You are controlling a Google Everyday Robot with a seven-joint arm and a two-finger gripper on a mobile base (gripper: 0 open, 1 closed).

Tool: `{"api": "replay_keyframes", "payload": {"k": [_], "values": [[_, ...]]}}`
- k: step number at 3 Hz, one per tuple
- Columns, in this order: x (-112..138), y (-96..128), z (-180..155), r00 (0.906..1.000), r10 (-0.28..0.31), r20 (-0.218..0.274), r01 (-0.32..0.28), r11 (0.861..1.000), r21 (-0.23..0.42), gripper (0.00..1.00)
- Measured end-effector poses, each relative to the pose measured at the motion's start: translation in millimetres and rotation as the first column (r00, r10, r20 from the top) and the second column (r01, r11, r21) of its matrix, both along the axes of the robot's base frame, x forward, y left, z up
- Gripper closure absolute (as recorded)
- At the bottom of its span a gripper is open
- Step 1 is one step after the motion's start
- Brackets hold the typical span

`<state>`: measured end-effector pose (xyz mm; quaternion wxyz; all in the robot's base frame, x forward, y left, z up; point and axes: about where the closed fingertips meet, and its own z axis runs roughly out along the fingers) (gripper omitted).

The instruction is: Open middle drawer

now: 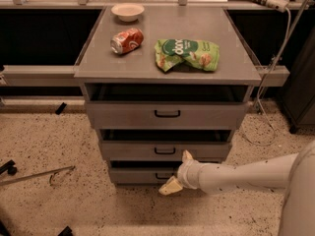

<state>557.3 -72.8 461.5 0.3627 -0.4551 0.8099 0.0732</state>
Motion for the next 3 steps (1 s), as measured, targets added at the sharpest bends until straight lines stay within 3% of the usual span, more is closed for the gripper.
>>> {"api": "replay_keyframes", "payload": {"k": [1,2,3], "values": [[28.5,-4.0,18.8,0.9935,-0.049,0.103,0.046,0.998,0.031,0.0],[54.1,-6.3,34.7,0.9811,-0.08,0.176,0.07,0.996,0.062,0.0],[78.4,-2.9,42.4,0.9757,-0.081,0.204,0.069,0.996,0.063,0.0]]}}
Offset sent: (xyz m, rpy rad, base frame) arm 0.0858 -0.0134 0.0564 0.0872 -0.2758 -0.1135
